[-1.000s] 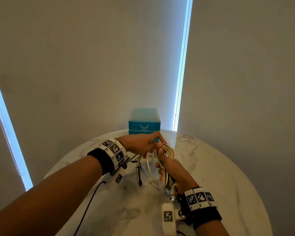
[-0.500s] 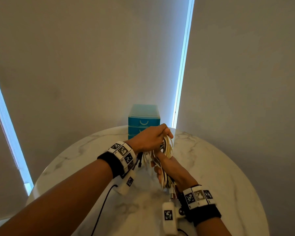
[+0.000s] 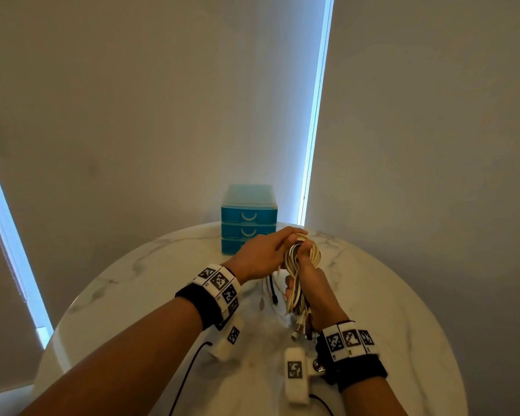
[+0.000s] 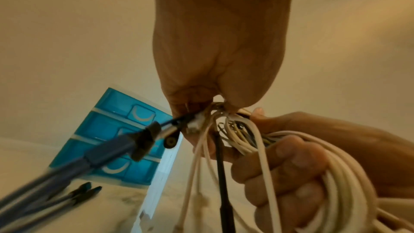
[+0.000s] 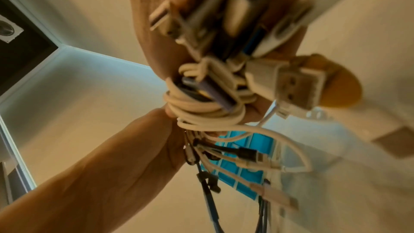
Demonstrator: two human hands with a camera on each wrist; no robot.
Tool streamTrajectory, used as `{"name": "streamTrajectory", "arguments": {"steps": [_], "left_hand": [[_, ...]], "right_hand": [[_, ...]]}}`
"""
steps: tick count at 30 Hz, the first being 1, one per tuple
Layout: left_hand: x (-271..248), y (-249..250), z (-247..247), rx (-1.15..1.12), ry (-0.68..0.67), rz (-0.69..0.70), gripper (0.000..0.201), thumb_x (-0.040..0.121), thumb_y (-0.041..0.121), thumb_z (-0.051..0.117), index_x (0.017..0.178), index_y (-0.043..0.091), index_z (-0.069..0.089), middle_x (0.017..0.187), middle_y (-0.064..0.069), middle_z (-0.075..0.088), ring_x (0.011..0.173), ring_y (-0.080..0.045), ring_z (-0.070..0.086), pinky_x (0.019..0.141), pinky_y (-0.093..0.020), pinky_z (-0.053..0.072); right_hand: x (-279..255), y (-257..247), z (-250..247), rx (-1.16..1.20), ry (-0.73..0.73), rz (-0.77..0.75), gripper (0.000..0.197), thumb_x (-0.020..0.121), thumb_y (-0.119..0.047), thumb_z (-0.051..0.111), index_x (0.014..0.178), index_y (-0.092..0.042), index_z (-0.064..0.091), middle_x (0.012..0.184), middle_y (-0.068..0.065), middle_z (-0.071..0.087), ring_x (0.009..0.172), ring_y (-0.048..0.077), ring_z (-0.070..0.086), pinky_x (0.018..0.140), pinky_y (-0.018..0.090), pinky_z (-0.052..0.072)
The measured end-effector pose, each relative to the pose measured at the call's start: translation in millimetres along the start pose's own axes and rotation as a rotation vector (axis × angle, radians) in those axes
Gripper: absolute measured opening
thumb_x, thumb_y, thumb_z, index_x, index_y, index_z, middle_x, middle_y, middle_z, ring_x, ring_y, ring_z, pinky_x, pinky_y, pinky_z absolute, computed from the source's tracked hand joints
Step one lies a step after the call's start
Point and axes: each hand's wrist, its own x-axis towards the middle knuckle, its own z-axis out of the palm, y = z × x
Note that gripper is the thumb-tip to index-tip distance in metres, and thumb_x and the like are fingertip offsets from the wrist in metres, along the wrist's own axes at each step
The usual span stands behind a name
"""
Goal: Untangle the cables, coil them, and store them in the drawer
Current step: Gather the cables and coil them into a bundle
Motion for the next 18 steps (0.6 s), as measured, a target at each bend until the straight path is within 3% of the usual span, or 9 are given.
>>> {"name": "streamTrajectory", "arguments": {"steps": [3, 6, 9, 11, 13, 15, 16, 18], "left_hand": [[-0.7, 13.5, 4.2, 0.181, 0.011, 0.035, 0.053, 0.115, 0.053, 0.023, 0.167, 0.041, 0.024, 0.139, -0.006, 0.07, 0.116, -0.024, 0.072, 0.104, -0.05, 0.057], [1.0, 16.9, 19.5, 0.357, -0.051, 0.014, 0.065, 0.117, 0.042, 0.032, 0.171, 0.032, -0.001, 0.153, -0.012, 0.058, 0.125, -0.034, 0.068, 0.109, -0.057, 0.052], [4.8, 12.9, 29.4, 0.361, -0.062, -0.032, 0.074, 0.114, 0.028, 0.049, 0.171, 0.025, 0.003, 0.162, -0.012, 0.05, 0.138, -0.035, 0.06, 0.119, -0.061, 0.043], [3.3, 15.4, 28.8, 0.272, -0.083, -0.071, 0.072, 0.113, 0.029, 0.05, 0.171, 0.024, 0.007, 0.165, -0.012, 0.046, 0.14, -0.036, 0.058, 0.115, -0.056, 0.049], [0.4, 20.1, 24.5, 0.295, -0.143, -0.105, 0.076, 0.113, 0.028, 0.05, 0.171, 0.021, 0.001, 0.164, -0.014, 0.047, 0.138, -0.036, 0.06, 0.11, -0.052, 0.054], [-2.8, 24.3, 17.7, 0.391, -0.19, -0.138, 0.076, 0.113, 0.027, 0.047, 0.171, 0.017, -0.002, 0.152, -0.018, 0.058, 0.126, -0.035, 0.067, 0.105, -0.05, 0.057], [-3.7, 25.2, 13.7, 0.42, -0.197, -0.148, 0.07, 0.114, 0.028, 0.045, 0.17, 0.015, 0.004, 0.141, -0.018, 0.064, 0.117, -0.034, 0.07, 0.101, -0.049, 0.059], [-5.8, 25.4, 6.5, 0.379, -0.222, -0.151, 0.051, 0.115, 0.03, 0.042, 0.161, 0.013, 0.029, 0.121, -0.014, 0.072, 0.102, -0.029, 0.073, 0.094, -0.045, 0.062]], "right_hand": [[-1.1, -8.2, -4.3, 0.011, 0.047, -0.032, 0.081, 0.096, -0.083, 0.036, 0.089, -0.011, 0.074, 0.051, 0.004, 0.063, 0.049, 0.018, 0.061, 0.054, 0.033, 0.051], [2.3, -10.2, -9.3, 0.023, 0.09, -0.078, 0.076, 0.097, -0.081, 0.035, 0.097, -0.017, 0.075, 0.077, 0.013, 0.077, 0.068, 0.024, 0.072, 0.059, 0.033, 0.058], [2.4, -11.2, -3.9, 0.041, 0.131, -0.073, 0.073, 0.095, -0.085, 0.04, 0.105, -0.02, 0.071, 0.108, 0.02, 0.077, 0.09, 0.028, 0.074, 0.074, 0.04, 0.06], [-1.1, -17.1, -5.8, 0.034, 0.154, -0.061, 0.06, 0.104, -0.069, 0.043, 0.1, -0.015, 0.068, 0.096, 0.016, 0.074, 0.086, 0.028, 0.072, 0.07, 0.04, 0.059], [-1.6, -19.5, -8.7, -0.007, 0.15, -0.063, 0.06, 0.101, -0.069, 0.047, 0.098, -0.012, 0.067, 0.087, 0.011, 0.072, 0.079, 0.027, 0.071, 0.066, 0.039, 0.059], [-3.4, -18.6, -9.1, -0.07, 0.129, -0.102, 0.074, 0.084, -0.081, 0.054, 0.096, -0.01, 0.07, 0.081, 0.013, 0.072, 0.073, 0.026, 0.072, 0.066, 0.041, 0.062], [-5.8, -18.6, -9.6, -0.086, 0.131, -0.116, 0.078, 0.073, -0.085, 0.059, 0.092, -0.01, 0.069, 0.074, 0.012, 0.069, 0.065, 0.024, 0.069, 0.06, 0.038, 0.06], [-7.1, -16.6, -8.8, -0.073, 0.145, -0.097, 0.092, 0.057, -0.089, 0.069, 0.095, -0.005, 0.068, 0.066, 0.011, 0.066, 0.057, 0.021, 0.066, 0.055, 0.034, 0.057]]}}
